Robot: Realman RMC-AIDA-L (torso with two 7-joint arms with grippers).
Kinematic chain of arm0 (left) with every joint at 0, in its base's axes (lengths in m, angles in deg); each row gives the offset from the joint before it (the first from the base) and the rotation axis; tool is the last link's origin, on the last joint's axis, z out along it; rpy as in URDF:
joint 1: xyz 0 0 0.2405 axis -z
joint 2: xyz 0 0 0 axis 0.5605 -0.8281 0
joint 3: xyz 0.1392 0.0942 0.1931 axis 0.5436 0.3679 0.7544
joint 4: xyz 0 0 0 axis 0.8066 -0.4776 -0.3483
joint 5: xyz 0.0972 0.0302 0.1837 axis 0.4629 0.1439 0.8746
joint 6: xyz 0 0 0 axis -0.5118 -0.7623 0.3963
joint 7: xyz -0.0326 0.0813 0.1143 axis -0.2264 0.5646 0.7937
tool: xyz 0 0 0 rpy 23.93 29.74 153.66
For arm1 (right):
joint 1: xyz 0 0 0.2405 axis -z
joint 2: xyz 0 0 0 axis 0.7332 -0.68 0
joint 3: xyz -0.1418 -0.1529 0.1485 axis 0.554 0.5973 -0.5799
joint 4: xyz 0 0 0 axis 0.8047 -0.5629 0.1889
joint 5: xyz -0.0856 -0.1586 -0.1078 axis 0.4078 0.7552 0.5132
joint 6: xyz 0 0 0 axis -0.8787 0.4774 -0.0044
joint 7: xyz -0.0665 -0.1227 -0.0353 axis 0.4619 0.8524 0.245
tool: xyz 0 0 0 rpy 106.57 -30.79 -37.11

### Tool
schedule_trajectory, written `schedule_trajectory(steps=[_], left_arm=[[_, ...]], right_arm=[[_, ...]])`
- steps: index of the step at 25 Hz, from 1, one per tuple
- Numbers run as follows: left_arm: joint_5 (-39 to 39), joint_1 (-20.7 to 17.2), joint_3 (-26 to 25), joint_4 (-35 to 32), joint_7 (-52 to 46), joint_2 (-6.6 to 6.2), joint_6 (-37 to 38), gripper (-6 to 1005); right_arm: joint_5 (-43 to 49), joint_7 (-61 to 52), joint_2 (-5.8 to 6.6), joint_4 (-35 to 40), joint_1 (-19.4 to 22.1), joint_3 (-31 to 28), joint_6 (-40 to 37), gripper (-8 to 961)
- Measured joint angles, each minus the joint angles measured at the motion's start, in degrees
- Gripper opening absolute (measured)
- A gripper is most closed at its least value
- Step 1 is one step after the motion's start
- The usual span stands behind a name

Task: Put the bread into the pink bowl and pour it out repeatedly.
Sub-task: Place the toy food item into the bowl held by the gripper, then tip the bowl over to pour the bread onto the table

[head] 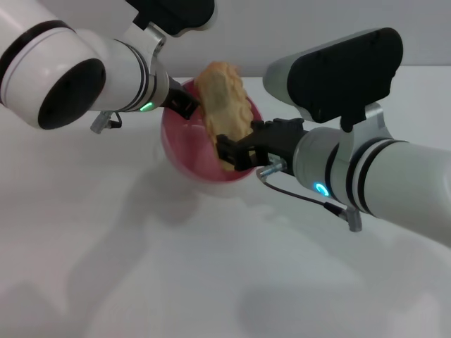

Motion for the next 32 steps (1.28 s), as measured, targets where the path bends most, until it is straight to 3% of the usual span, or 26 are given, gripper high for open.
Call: schedule_trajectory(steps=[5, 11, 14, 17, 20, 25, 28, 32], left_arm=[[0.0, 0.1, -0.2, 0.8, 0.0, -0.04, -0.1, 90], [0.0, 0.1, -0.2, 1.0, 0.0, -0.09, -0.1, 91], [0.0, 0.1, -0.2, 1.4, 0.0, -0.09, -0.1, 92], [-0.1, 0.1, -0.2, 2.3, 0.0, -0.09, 0.2, 93], [-0.1, 0.2, -0.2, 2.5, 0.4, -0.09, 0.2, 94], [0.4, 0.2, 0.2, 1.7, 1.8, -0.17, -0.9, 96], [2.0, 0.3, 0.4, 0.9, 3.6, -0.17, -1.3, 96], [8.9, 0.9, 2.5, 0.4, 4.0, 0.0, -2.4, 98]], right_arm=[[0.1, 0.0, -0.08, 1.1, 0.0, 1.0, 0.0, 582], [1.3, 0.0, -0.16, 1.5, 0.4, 1.1, 0.1, 736], [6.2, 0.1, -0.09, 4.8, 1.4, 1.0, 1.5, 731], [17.5, 0.2, -0.02, 10.4, 3.8, 1.2, 4.1, 727], [34.0, -1.6, -0.32, 15.0, 6.9, 0.6, 4.8, 728], [59.6, -7.7, -0.5, 15.2, 9.2, 1.8, 5.1, 729], [65.8, -12.2, -0.53, 13.1, 9.8, 1.8, 5.2, 730], [66.3, -18.7, -0.42, 11.7, 11.3, 0.6, 5.4, 730]])
